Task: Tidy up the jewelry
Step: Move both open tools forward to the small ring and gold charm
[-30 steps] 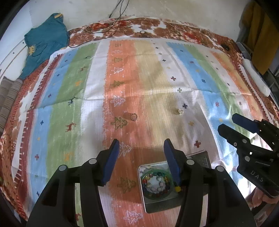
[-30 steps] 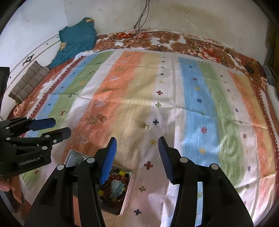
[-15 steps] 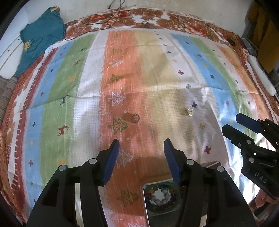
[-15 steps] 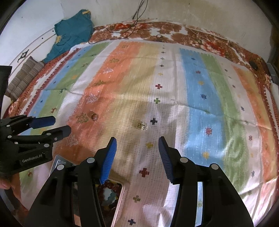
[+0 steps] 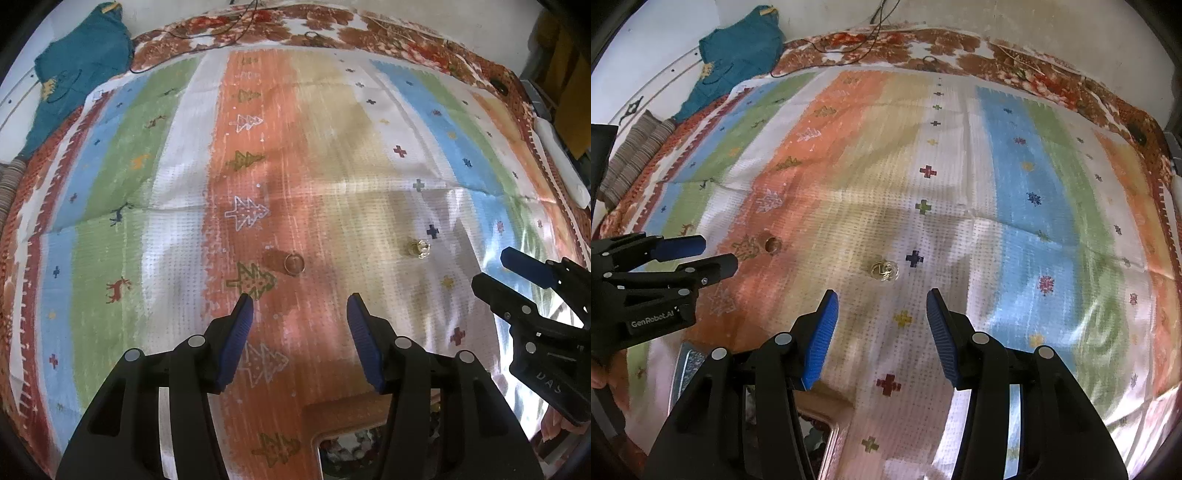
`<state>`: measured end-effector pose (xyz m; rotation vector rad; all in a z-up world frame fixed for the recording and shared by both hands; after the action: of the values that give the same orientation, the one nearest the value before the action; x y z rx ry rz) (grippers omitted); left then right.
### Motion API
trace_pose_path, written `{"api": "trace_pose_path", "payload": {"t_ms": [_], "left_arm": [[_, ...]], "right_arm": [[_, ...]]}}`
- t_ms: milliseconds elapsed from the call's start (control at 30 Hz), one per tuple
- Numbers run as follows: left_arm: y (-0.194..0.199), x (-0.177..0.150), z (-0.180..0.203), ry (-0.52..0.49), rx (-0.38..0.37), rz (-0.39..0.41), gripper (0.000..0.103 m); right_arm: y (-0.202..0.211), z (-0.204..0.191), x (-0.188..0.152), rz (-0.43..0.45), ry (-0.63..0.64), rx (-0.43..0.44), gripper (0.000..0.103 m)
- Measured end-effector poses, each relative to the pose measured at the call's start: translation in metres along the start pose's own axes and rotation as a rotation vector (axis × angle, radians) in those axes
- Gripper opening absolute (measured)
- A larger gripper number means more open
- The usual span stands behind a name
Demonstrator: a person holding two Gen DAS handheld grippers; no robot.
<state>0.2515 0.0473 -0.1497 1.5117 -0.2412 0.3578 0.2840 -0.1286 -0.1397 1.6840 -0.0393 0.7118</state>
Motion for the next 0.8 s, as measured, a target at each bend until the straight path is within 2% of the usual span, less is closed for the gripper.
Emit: {"api": "trace_pose_path", "payload": {"t_ms": [167, 300, 600, 800], "left_arm": [[-0.011, 0.005, -0.006, 0.018, -0.007, -0.015, 0.053], [-0.021, 0.009, -0.01, 0.025, -0.01, -0.027, 0.053], [-0.028, 0.018, -0.017, 0.047, -0.052, -0.034, 0.053], [-0.048, 0.023, -0.014, 0.042, -0.046, -0.066, 0.051]], "right_arm": [[-0.017, 0.0, 0.003, -0.023, 0.003, -0.006, 0.05], [-0.029, 0.001, 0.005, -0.052, -0.029, 0.036, 0.05], [-0.043, 0.0, 0.012, -0.067, -0.014, 0.02, 0.05], [-0.056, -0.002, 0.014, -0.084, 0.004, 0.017, 0.05]]}}
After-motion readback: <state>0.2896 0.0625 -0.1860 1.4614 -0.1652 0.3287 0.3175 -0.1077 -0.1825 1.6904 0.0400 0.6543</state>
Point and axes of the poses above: each gripper's, at about its wrist camera, not at the fingertips, and y roughly against the way its jaws point, z to its right, x to its top, the point moved 3 cm from there along -y, roughly the way its jaws point, and after that the axes turned 4 degrees about -y, right-handed, at the moved point
